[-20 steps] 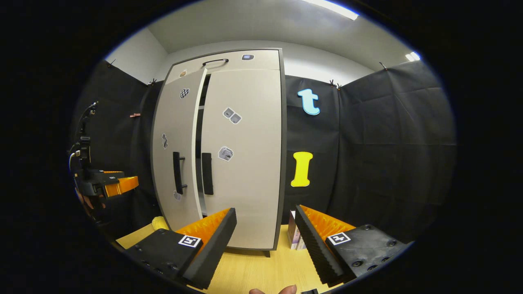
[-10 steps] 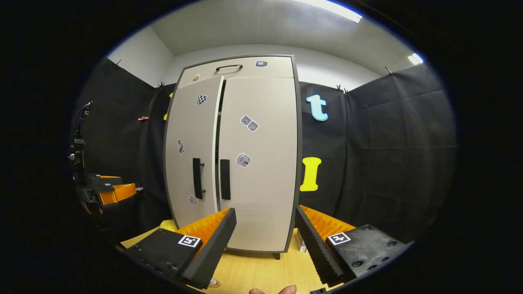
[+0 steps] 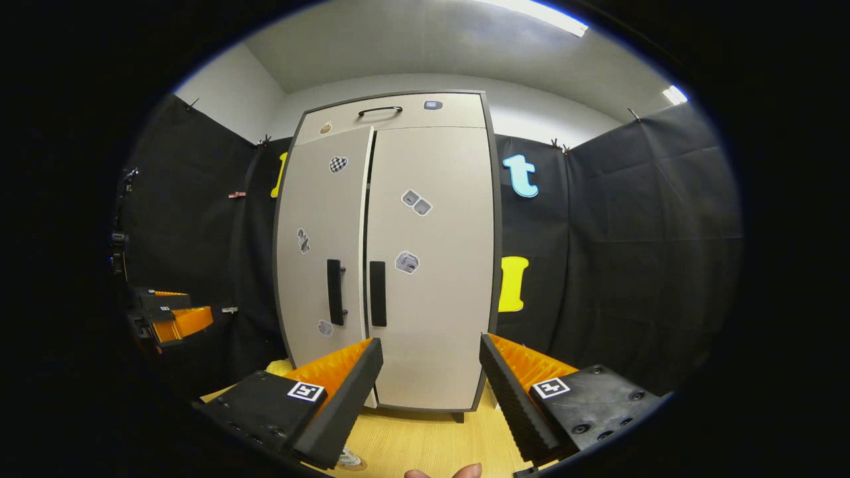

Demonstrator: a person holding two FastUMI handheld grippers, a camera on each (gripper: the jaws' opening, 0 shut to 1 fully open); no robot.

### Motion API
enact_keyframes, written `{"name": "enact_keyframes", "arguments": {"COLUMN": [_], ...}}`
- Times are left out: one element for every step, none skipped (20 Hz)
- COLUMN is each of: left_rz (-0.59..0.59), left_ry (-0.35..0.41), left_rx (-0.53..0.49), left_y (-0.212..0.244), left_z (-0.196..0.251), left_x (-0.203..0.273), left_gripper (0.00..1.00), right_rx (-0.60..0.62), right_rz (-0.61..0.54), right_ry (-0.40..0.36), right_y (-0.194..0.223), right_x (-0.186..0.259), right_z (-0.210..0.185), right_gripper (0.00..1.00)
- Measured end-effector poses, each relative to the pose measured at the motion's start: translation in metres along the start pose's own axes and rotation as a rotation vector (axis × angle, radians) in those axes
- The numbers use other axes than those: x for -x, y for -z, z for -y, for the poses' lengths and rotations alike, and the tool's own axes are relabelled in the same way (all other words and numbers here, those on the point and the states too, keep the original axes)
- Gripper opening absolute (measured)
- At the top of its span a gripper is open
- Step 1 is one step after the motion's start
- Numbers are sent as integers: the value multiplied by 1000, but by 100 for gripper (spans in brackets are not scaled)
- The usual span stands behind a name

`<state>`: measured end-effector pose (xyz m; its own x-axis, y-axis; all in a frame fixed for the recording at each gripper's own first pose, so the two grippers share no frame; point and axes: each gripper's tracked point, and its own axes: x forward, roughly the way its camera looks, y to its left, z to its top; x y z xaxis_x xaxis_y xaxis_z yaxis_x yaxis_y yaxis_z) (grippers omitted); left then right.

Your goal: Grasp the bottle in the cabinet with the left hand and place it on the coaster, then close the right door with the right hand and the left door with the left hand.

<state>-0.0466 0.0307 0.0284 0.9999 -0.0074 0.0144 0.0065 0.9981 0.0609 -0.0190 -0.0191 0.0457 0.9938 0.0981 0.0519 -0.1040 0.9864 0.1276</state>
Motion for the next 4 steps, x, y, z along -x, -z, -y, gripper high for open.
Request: {"name": "enact_keyframes", "arguments": {"left_rz": [-3,-6,-8,-9], "left_ry": [2,3,7,10], "left_rx": [2,6,10,12], "left_y": [1,3,3,4], "left_z": [1,1,2,3], "left_x": [1,2,3,3], "left_gripper": [94,95,94,94], "right_rx": [2,5,7,8], "right_rz": [1,4,6,7], "right_ry": [-2,-2,-3,-4], "right_y": [0,-1,-2,-2], "right_x": [1,1,1,1], "right_z": [-2,-3,-4,-5], "right_gripper": [97,98,98,97]}}
